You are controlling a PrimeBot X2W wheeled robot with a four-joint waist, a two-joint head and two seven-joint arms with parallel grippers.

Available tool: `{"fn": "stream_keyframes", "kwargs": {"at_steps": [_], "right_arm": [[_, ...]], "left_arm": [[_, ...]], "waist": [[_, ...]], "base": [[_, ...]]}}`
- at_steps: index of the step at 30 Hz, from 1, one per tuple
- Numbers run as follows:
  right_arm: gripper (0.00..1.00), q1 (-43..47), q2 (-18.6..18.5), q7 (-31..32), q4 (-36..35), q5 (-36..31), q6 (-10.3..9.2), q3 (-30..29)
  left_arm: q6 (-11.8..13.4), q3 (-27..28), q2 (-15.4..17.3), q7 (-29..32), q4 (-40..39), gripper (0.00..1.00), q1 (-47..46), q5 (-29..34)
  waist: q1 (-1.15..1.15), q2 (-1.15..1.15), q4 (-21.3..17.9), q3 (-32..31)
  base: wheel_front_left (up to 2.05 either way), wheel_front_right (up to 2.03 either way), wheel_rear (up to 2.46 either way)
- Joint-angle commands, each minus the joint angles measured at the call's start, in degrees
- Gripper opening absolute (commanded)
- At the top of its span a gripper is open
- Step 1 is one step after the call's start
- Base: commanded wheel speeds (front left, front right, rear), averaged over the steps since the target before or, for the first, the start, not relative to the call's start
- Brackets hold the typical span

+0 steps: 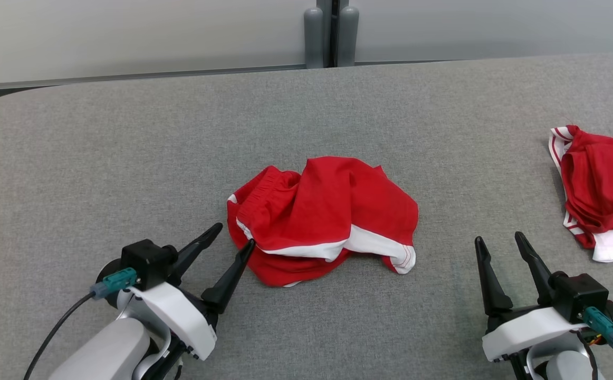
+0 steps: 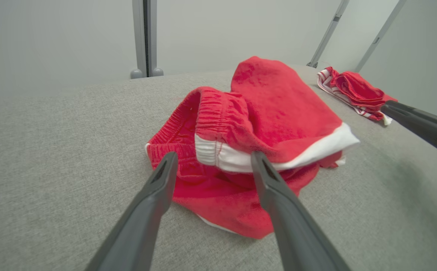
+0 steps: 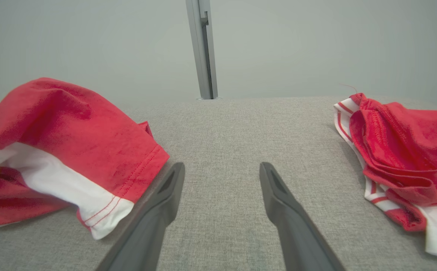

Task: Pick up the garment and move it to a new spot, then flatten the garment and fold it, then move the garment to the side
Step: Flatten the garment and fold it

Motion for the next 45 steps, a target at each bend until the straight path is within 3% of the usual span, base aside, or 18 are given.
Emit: {"fn": "stream_keyframes", "kwargs": {"at_steps": [1, 12, 21, 22, 24, 30, 35, 45], "right_arm": [[1.0, -0.6, 0.0, 0.2, -0.2, -0.2, -0.03, -0.1], [1.0, -1.3, 0.8, 0.5, -0.9, -1.0, -0.03, -0.2], [1.0, -1.7, 1.2, 0.3, 0.0, -1.4, -0.03, 0.3], [1.0, -1.7, 1.2, 0.3, 0.1, -1.5, -0.03, 0.3], [1.0, -1.7, 1.3, 0.2, 0.4, -1.6, -0.03, 0.3], [1.0, -2.0, 1.8, -0.1, 0.2, -0.4, -0.03, 2.8], [1.0, -2.1, 0.3, 0.9, 0.7, 0.7, -0.04, 10.2], [1.0, -4.9, -2.5, 0.8, 4.5, -5.5, -0.05, 17.7]], "left_arm": [[-0.1, -0.5, 0.3, 0.0, 0.2, 1.0, -1.1, -0.9], [-0.1, -8.1, 1.9, 0.0, 1.4, 1.0, -7.9, -7.1], [-0.1, -10.8, 3.1, 0.0, 0.9, 1.0, -10.2, -8.0], [-0.1, -11.0, 3.1, 0.0, 1.0, 0.93, -10.3, -8.2], [-0.1, -11.1, 3.2, 0.0, 0.7, 0.0, -10.5, -7.9], [-0.1, -9.2, 3.4, 0.0, 0.2, 0.0, -9.4, -6.9], [-0.1, -6.5, 3.4, 0.0, 0.4, 0.0, -8.2, -5.6], [-0.1, -3.6, 2.2, 0.0, -0.1, 0.0, -7.0, -4.0]], "waist": [[0.0, 0.0, -0.2, 0.3], [0.0, 0.0, -1.8, 2.0], [0.0, 0.0, -2.9, 2.5], [0.0, 0.0, -3.0, 2.5], [0.0, 0.0, -3.1, 2.5], [0.0, 0.0, -2.6, 2.1], [0.0, 0.0, -1.4, 1.5], [0.0, 0.0, 0.9, 1.1]], "base": [[0.0, 0.0, 0.0], [0.0, 0.0, 0.0], [0.0, 0.0, 0.0], [0.0, 0.0, 0.0], [0.0, 0.0, 0.0], [0.0, 0.0, 0.0], [0.0, 0.0, 0.0], [0.0, 0.0, 0.0]]}}
